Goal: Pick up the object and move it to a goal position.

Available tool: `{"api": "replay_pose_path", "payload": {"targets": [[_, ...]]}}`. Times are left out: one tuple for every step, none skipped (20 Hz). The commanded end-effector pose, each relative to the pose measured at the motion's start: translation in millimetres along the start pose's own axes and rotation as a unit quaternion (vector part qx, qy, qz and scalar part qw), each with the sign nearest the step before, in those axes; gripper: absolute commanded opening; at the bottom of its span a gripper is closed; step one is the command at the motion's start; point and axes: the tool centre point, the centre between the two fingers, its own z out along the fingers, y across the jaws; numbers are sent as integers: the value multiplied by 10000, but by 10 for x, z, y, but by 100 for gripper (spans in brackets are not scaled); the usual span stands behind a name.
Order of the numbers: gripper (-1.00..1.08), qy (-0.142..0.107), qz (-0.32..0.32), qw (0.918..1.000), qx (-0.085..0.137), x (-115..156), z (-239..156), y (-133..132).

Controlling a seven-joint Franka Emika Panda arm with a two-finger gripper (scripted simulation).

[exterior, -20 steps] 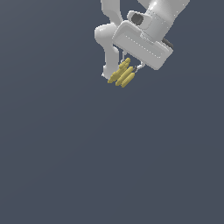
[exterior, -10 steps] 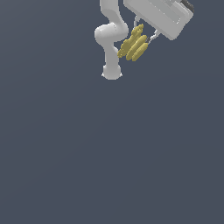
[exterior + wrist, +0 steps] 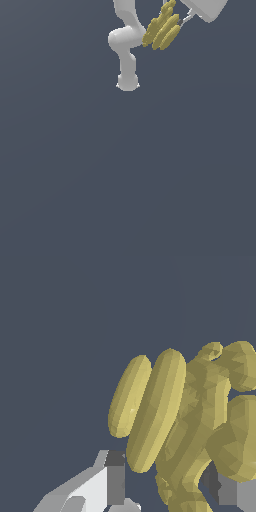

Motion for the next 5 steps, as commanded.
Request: {"api": "replay_pose_path", "payload": {"targets": [[-100, -3, 2, 10000, -4, -11, -70, 9], [-100, -2, 3, 10000, -6, -13, -87, 10], [-100, -2, 3, 10000, -6, -14, -98, 12], [-100, -2, 3, 10000, -6, -14, -105, 12], [-100, -2, 3, 10000, -6, -14, -107, 13]]}}
